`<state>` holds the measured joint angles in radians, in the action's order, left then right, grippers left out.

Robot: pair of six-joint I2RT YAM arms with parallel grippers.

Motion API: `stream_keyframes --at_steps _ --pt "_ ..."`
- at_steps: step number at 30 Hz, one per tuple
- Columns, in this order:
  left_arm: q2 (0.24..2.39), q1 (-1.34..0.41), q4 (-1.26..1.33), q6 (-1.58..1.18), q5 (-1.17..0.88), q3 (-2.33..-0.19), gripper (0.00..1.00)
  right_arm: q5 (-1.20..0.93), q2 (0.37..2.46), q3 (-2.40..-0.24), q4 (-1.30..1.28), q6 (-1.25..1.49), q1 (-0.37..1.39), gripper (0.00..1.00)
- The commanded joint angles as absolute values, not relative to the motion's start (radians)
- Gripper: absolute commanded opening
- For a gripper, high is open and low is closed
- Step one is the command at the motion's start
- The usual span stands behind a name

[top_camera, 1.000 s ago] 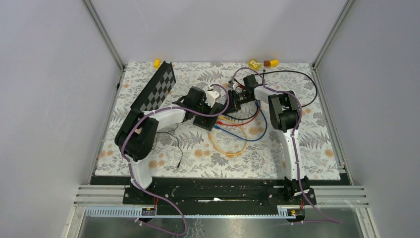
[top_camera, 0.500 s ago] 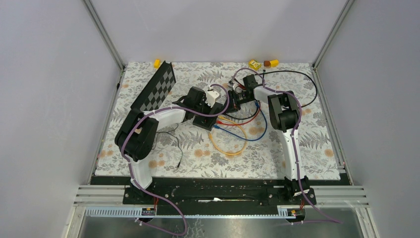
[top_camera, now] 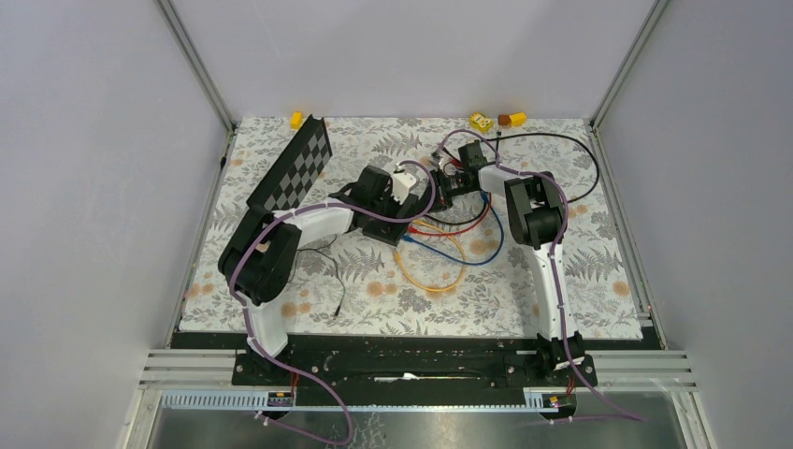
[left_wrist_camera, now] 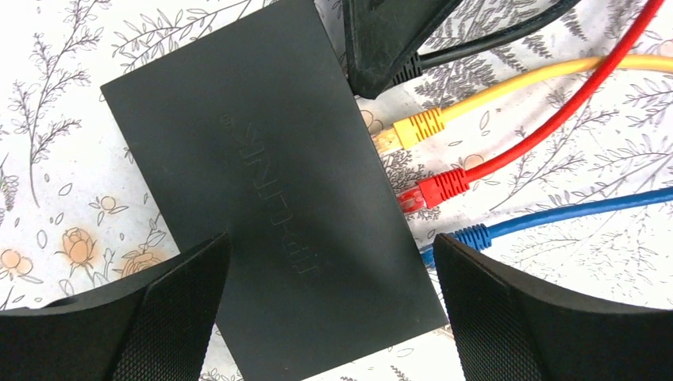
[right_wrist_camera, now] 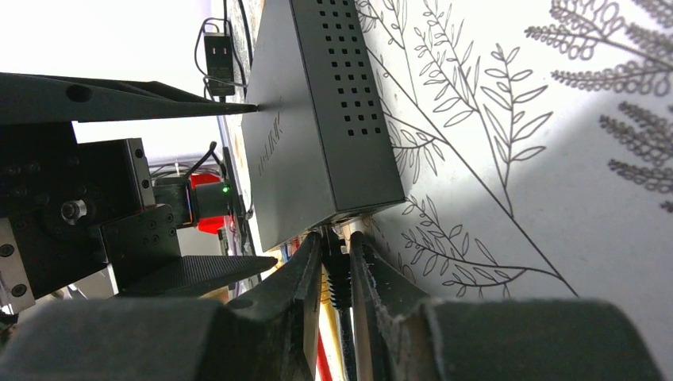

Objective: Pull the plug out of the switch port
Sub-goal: Pull the connector from the switch port.

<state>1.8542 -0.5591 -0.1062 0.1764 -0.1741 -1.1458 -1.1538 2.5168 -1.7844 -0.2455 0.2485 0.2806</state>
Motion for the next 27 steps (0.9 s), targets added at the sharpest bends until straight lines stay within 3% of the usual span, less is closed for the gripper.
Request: stream_keyframes --at_steps 1,21,27 --pt "1.862 -0.573 -0.146 0.175 -0.057 -1.160 0.99 -1.040 2.559 -1.755 -0.181 0.238 0.315 0.00" --pt "1.943 -0.582 -0.134 0.175 0.068 -1.277 0.99 -1.032 2.515 -1.750 -0.249 0.181 0.308 0.00" --pt "1.954 -0.583 -0.164 0.159 0.071 -1.279 0.93 -1.029 2.531 -1.800 -0.335 0.129 0.307 0.00"
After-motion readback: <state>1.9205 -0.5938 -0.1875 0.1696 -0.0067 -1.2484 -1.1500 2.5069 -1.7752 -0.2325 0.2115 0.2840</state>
